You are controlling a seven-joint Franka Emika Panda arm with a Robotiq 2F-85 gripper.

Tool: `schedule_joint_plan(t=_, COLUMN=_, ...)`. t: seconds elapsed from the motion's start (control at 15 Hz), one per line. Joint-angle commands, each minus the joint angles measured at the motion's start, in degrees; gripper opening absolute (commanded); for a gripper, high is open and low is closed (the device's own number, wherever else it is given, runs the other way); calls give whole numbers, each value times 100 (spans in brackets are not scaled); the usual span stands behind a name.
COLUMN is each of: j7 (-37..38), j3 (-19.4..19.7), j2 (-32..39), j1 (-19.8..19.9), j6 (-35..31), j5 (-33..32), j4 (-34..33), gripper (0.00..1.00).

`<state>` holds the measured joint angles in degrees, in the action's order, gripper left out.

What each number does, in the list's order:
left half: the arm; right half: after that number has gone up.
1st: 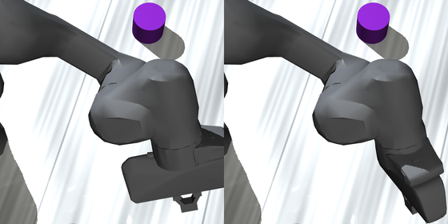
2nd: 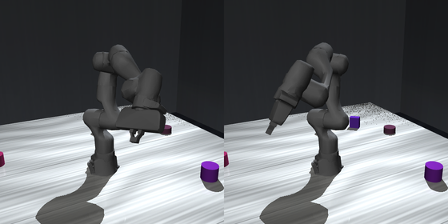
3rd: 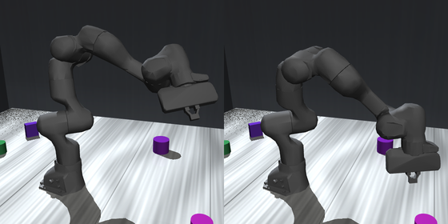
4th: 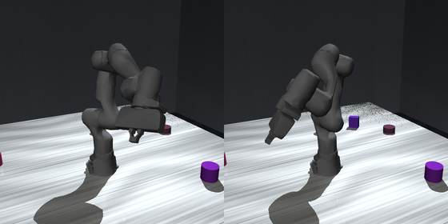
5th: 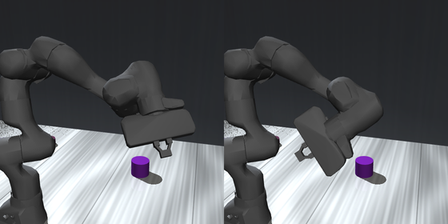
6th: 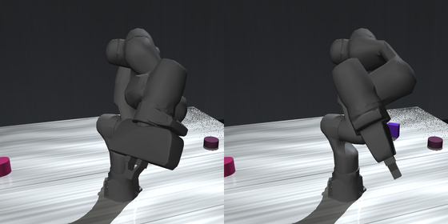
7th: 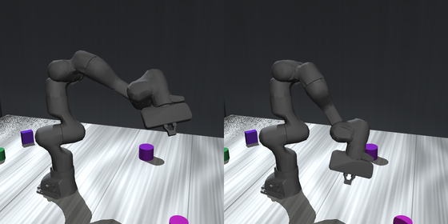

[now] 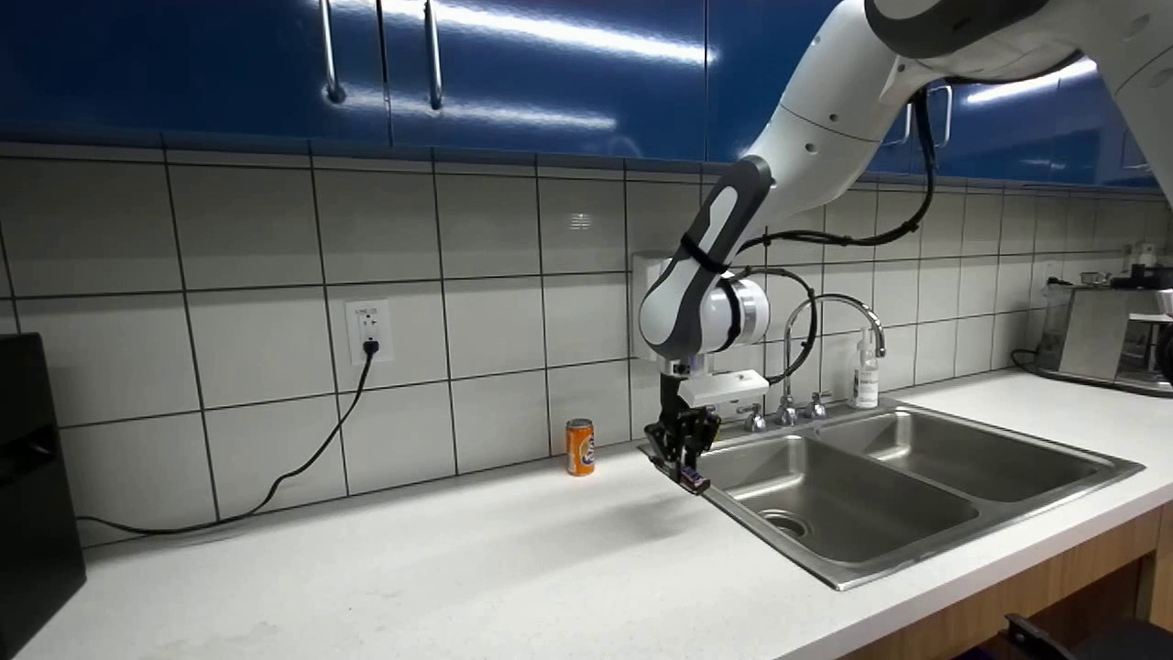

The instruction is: Put the snickers bar in the sink

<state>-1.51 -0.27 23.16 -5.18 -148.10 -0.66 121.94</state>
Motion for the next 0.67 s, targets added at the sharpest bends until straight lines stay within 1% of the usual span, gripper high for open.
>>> schedule_joint_plan(t=0.0, j7=282, j3=166, j2=-292, j1=257, j6=200, j5=33, j4=83, gripper=7)
schedule_joint_plan(t=0.4, j7=433, j3=559, j2=-259, j1=767, j6=143, j5=194, j4=69, gripper=7)
schedule_joint_plan(t=0.6, j7=468, j3=695, j2=-178, j1=998, j6=137, j5=285, j4=40, gripper=7)
